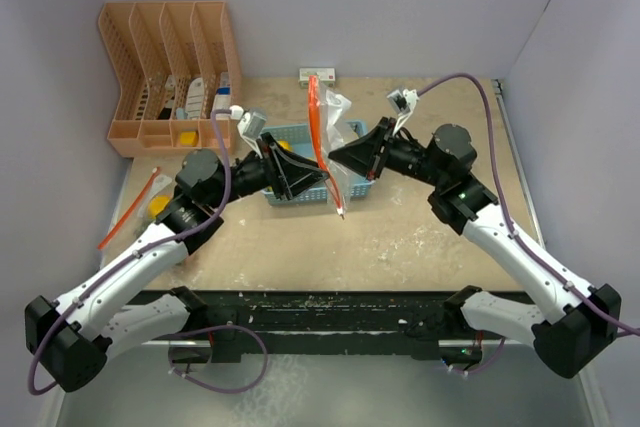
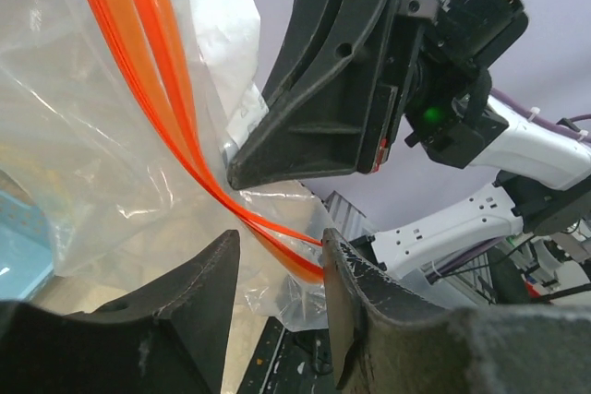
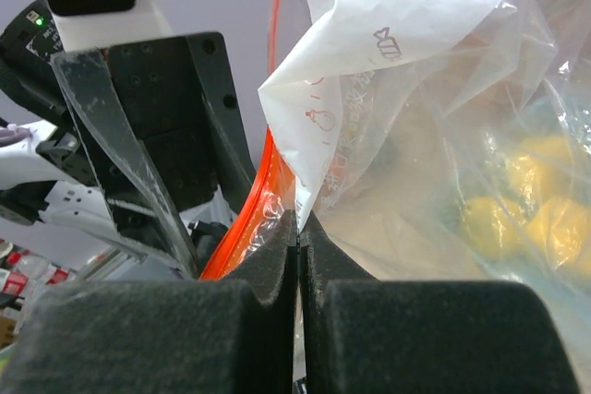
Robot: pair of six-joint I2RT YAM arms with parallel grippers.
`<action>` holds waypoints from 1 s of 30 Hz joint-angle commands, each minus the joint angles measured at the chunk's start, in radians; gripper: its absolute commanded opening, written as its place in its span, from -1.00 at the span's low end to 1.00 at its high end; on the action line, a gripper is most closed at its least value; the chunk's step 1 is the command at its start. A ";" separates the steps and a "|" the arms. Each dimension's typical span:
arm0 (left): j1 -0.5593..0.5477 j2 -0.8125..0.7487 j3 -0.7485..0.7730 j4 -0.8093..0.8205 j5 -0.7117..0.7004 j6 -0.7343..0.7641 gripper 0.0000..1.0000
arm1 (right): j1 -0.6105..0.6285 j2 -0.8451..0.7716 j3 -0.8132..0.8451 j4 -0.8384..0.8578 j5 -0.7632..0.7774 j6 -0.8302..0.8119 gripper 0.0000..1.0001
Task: Place the food in the zip-top bag and seal the zipper
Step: Open the zipper of the food storage bag.
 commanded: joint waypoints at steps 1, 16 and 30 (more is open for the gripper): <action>-0.003 0.037 0.005 0.081 0.056 -0.059 -0.09 | 0.007 0.021 0.088 0.004 0.053 -0.050 -1.00; -0.014 0.032 -0.020 0.028 0.046 -0.016 -0.71 | 0.009 0.007 0.098 -0.004 0.093 -0.051 -1.00; -0.013 -0.064 -0.023 -0.155 -0.137 0.074 -0.96 | 0.009 -0.018 0.103 0.015 0.036 -0.006 -1.00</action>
